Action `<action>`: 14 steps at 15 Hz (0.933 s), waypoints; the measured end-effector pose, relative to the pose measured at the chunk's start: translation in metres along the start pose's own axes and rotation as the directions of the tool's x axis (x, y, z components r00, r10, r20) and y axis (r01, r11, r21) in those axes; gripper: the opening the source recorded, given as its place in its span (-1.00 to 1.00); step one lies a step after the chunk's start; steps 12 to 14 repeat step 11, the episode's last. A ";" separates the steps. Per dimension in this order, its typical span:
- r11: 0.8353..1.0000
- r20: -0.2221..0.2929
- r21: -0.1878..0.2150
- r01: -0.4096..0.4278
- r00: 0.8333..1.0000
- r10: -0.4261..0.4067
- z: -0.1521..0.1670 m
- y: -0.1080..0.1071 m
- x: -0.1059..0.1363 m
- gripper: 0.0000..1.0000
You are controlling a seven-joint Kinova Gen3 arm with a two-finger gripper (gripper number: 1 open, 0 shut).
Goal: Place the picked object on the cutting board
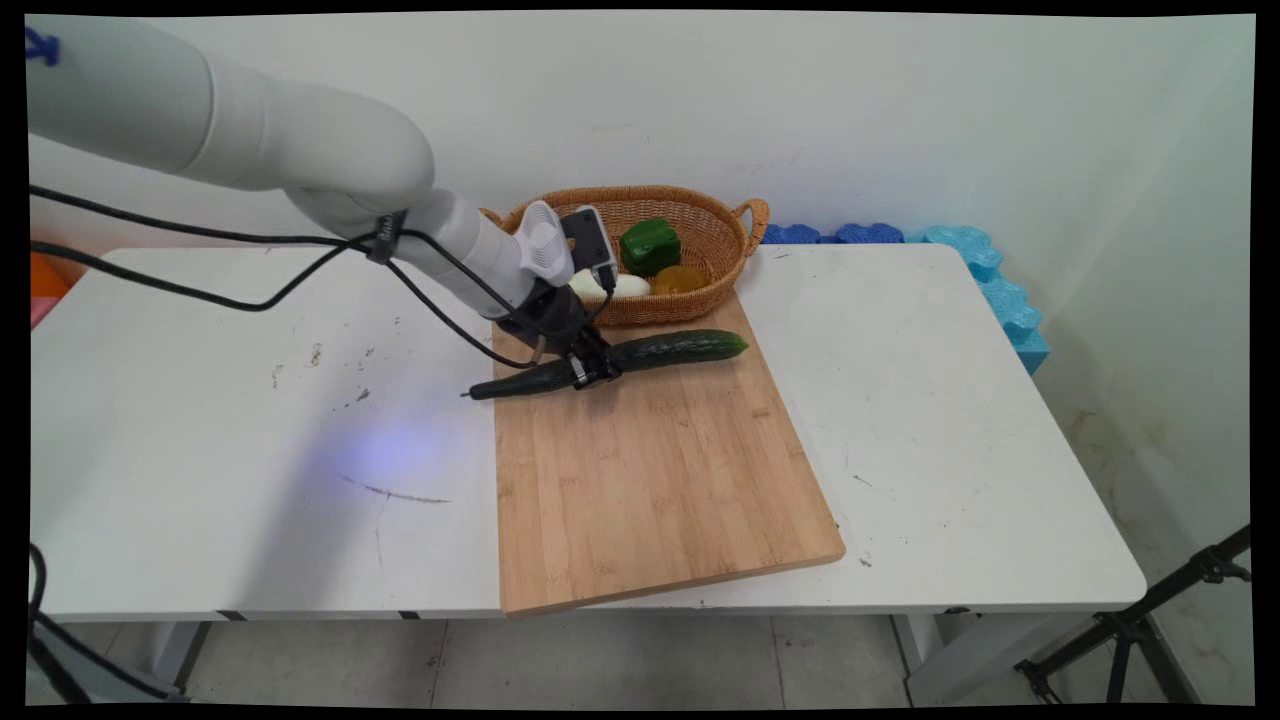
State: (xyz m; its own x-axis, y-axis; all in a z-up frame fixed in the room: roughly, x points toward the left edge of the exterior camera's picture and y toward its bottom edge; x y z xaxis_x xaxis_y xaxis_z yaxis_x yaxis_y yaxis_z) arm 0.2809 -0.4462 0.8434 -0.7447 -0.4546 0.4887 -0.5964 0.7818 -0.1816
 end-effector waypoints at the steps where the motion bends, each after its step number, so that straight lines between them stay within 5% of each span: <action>1: 1.000 -0.002 0.001 -0.002 1.000 0.002 0.004 -0.001 0.001 -1.00; 4: 1.000 -0.006 0.002 -0.010 1.000 0.010 0.013 -0.001 0.002 -1.00; 5: 1.000 -0.009 0.002 -0.013 1.000 0.013 0.016 -0.001 0.002 1.00; 14: 0.999 -0.021 -0.001 -0.035 0.999 0.035 0.022 -0.001 0.004 1.00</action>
